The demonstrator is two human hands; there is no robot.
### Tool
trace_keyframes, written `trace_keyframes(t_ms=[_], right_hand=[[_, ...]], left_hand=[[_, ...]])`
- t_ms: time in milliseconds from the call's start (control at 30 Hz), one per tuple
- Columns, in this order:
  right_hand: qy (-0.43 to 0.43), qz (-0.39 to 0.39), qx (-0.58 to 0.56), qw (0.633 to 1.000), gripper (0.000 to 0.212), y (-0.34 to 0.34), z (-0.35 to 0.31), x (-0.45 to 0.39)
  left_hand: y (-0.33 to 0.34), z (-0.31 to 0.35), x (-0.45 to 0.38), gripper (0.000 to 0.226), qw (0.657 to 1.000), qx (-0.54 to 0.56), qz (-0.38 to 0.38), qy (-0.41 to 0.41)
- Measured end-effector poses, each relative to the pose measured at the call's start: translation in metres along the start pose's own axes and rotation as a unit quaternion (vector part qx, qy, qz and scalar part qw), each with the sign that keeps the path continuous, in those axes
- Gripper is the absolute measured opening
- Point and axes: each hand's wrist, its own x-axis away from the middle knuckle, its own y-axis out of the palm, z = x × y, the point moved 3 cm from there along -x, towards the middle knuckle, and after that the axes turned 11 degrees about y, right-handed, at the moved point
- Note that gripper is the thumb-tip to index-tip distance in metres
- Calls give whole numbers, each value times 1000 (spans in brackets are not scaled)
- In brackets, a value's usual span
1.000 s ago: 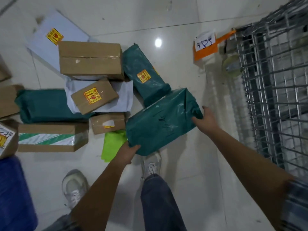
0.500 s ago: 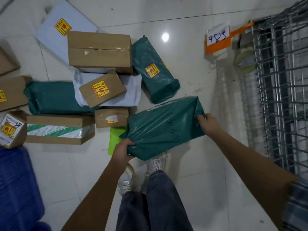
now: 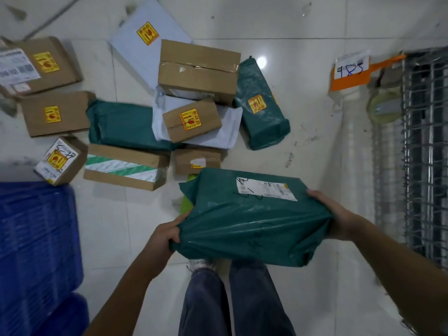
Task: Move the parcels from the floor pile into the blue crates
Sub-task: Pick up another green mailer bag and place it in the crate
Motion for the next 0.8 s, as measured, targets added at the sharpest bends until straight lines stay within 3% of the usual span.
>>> trace_keyframes(t_ms=[100,200,300,500,667,800], right_hand=[[-9,5,49,999,71,15,7,-2],[-79,-9,85,993,86,38,7,1],[-160,-25,124,979,103,68,4,14],[-232,-12,165,959,87,116,-1,47],[-269,14,121,955,68,148,-3,74],[-252,4,183,950,80,175,7,93]], left_hand=[[-13,11,6,81,999,51,-2,-13],[-22,16,7,53,999,21,26,-28],[-28,14,8,60,997,-18,33,-66],[-57,19,30,93,994,1,98,-44],[-71,27,65,58,987,98,122,-32],[-75,42,94,50,983,121,139,-9]])
